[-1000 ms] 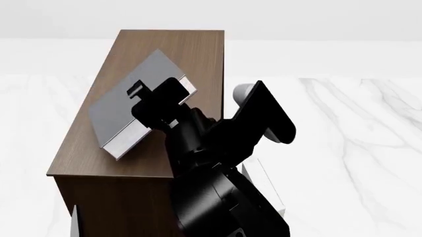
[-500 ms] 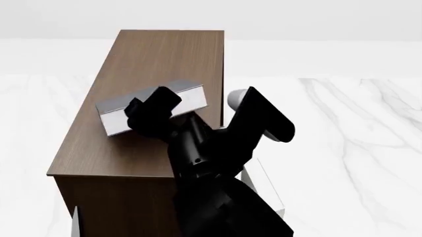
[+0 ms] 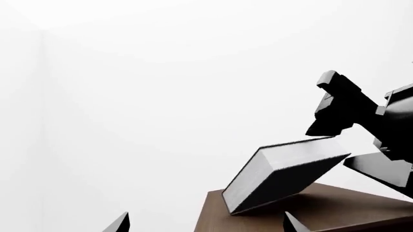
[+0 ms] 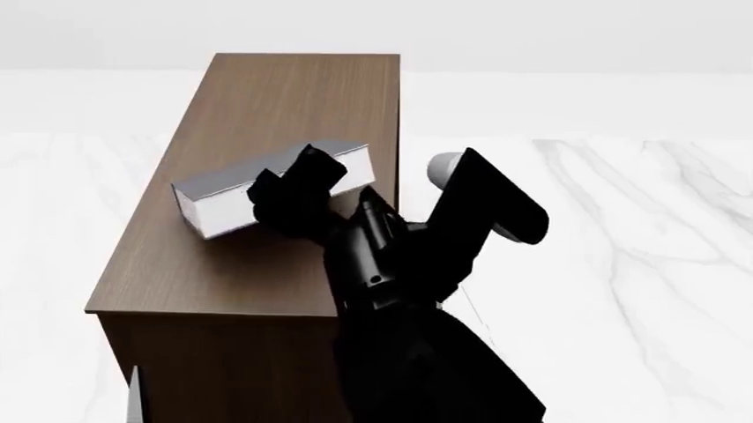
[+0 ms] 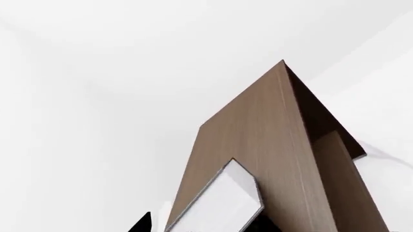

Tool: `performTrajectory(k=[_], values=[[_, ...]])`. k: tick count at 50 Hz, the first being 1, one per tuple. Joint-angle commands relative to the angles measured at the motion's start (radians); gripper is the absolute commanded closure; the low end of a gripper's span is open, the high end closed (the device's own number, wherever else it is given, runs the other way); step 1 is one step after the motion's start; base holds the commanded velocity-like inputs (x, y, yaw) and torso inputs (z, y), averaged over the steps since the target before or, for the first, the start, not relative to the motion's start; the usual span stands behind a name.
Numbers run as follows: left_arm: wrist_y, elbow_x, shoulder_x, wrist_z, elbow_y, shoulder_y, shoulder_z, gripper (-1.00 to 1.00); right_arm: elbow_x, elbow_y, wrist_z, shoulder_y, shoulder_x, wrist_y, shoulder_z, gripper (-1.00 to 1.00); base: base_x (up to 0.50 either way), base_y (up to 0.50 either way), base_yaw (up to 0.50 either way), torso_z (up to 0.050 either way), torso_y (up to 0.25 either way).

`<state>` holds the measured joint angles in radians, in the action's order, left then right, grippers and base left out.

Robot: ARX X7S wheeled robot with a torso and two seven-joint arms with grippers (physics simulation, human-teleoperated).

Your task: Pick up the book in the middle and place it on the cabinet shelf.

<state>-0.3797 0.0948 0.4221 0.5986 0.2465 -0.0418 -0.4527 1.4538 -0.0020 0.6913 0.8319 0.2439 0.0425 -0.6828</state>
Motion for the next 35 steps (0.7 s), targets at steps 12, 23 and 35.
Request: performTrajectory(k=[12,23,35], values=[[0.007,0.015,-0.019,-0.016,0.0,0.004,0.023,-1.0,-0.051,-0.103,0.149,-0.058,0.147,-0.013,0.097,-1.0,0.0,0.0,0.0,0.0,0.0],[0.001,0.023,-0.018,-0.014,-0.001,0.0,0.016,-1.0,-0.052,-0.179,0.168,-0.127,0.229,-0.034,0.131,-1.0,0.0,0.0,0.0,0.0,0.0],[0.001,0.026,-0.017,-0.011,0.0,0.0,0.011,-1.0,-0.096,-0.229,0.164,-0.186,0.29,-0.061,0.147,-1.0,0.0,0.0,0.0,0.0,0.0]])
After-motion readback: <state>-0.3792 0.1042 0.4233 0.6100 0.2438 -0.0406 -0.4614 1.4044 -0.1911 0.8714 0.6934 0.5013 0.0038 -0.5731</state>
